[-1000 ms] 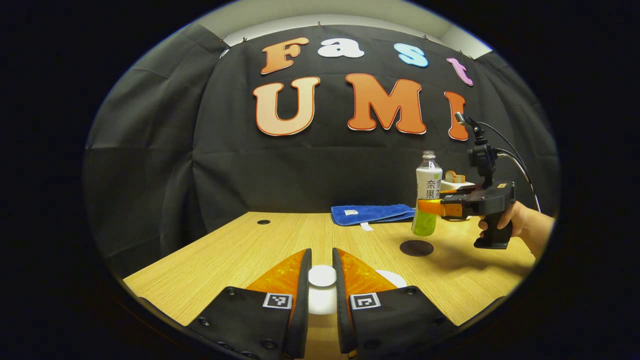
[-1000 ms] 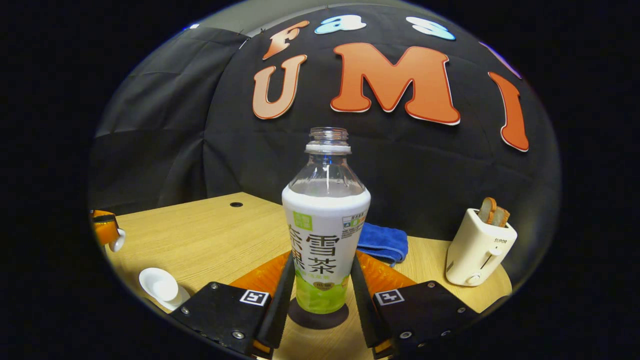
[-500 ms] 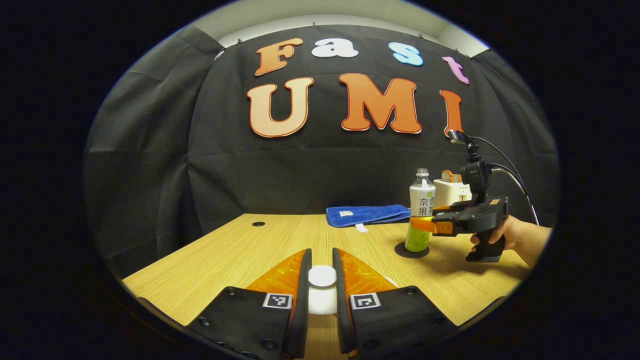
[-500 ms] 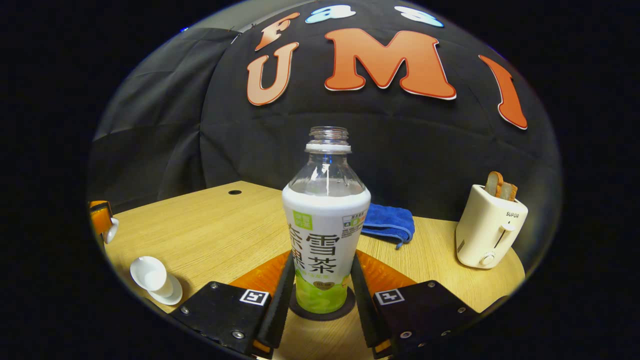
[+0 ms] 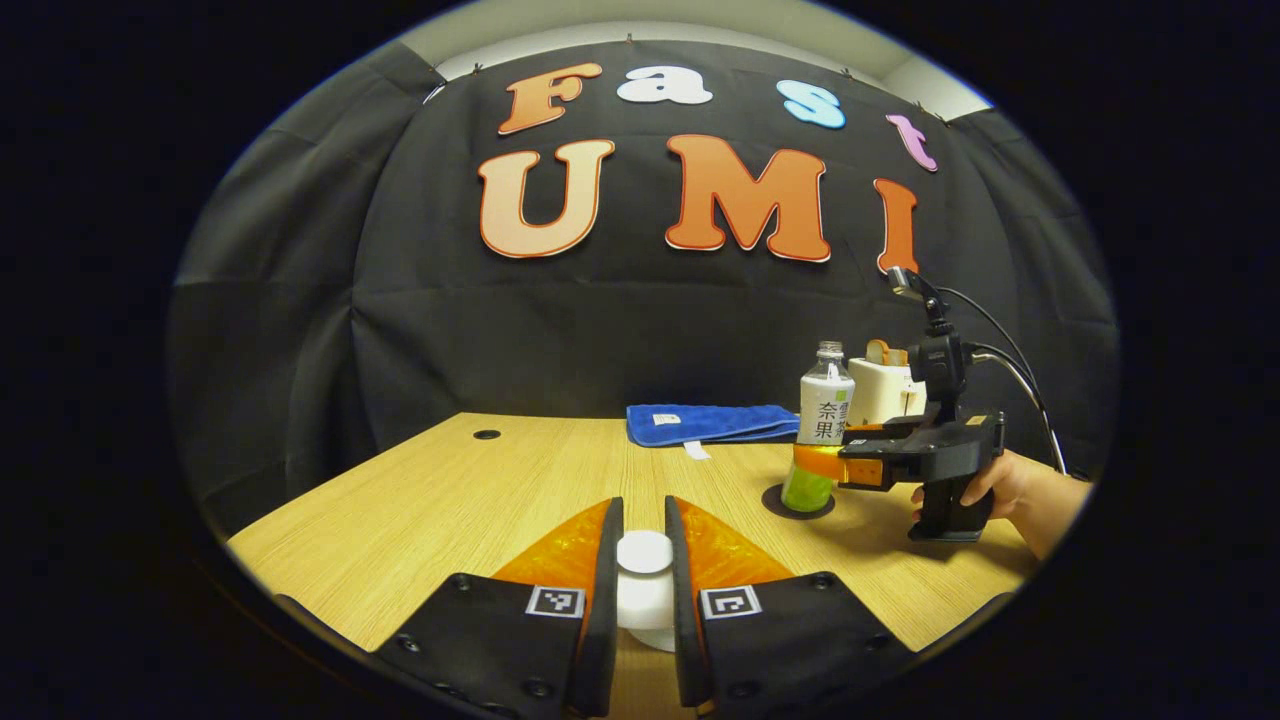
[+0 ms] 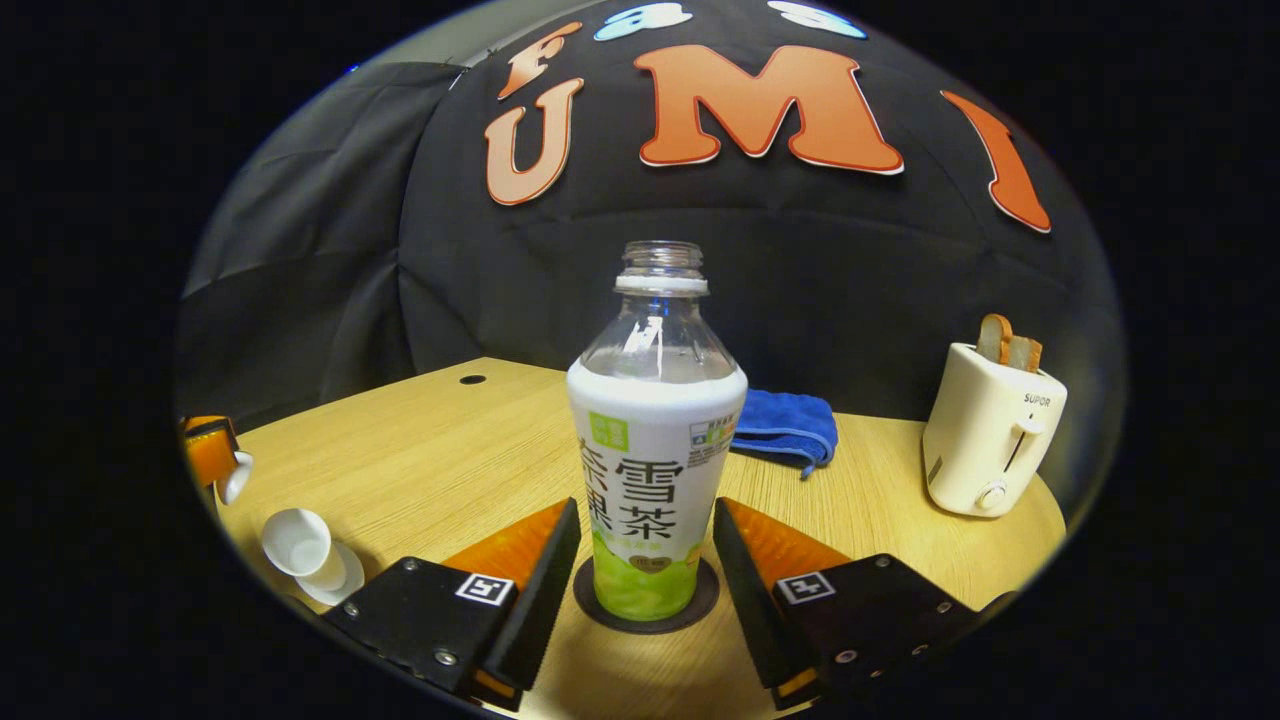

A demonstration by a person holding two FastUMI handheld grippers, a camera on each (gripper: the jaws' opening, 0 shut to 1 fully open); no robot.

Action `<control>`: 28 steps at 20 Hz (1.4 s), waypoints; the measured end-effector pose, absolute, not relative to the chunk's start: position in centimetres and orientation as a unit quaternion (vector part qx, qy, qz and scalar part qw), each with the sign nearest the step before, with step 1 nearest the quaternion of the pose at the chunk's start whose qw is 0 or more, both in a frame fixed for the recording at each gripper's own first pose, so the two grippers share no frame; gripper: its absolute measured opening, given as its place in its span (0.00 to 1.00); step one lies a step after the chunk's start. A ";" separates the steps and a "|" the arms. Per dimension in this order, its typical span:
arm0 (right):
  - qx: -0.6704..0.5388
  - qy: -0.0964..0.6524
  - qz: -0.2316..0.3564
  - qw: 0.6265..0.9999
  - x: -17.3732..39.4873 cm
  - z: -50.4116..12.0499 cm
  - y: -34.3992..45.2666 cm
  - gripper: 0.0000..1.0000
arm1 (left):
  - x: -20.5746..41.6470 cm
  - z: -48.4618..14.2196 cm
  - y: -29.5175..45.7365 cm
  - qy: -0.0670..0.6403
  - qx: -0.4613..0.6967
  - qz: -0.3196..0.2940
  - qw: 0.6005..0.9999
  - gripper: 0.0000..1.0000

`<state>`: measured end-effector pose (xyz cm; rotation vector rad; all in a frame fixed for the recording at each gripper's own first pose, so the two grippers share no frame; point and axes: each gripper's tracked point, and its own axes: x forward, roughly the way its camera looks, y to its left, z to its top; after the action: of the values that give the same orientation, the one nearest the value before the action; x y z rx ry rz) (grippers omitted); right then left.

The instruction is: Open the teacup lid with one hand, grasp the water bottle and pour water into the teacup with the other hand; after pouring, place the water bottle on the coaster and then close the teacup lid.

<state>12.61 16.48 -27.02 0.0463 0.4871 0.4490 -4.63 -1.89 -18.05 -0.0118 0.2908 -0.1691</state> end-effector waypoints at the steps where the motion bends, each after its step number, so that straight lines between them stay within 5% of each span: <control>1: 0.025 0.240 0.220 0.945 12.5 -27.0 16.3 0.87 | -4.6 -17.9 -2.2 0.144 -0.009 -0.088 0.986 0.28; 5: 0.026 0.231 0.218 0.948 11.5 -25.7 14.8 0.96 | -4.3 -19.0 -3.9 0.153 -0.029 -0.105 0.982 0.28; 24: 0.028 0.141 0.203 0.969 5.6 -17.5 8.1 0.97 | -3.5 -24.1 -5.4 0.205 0.028 -0.107 0.973 0.28; 28: 0.037 0.139 0.187 0.972 5.0 -16.9 7.0 0.97 | -3.6 -22.8 -4.9 0.190 0.036 -0.100 0.976 0.38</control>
<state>4.96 6.98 -16.86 0.0750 0.2815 0.3770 -3.59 -4.91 -22.84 0.0722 0.3829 -0.2008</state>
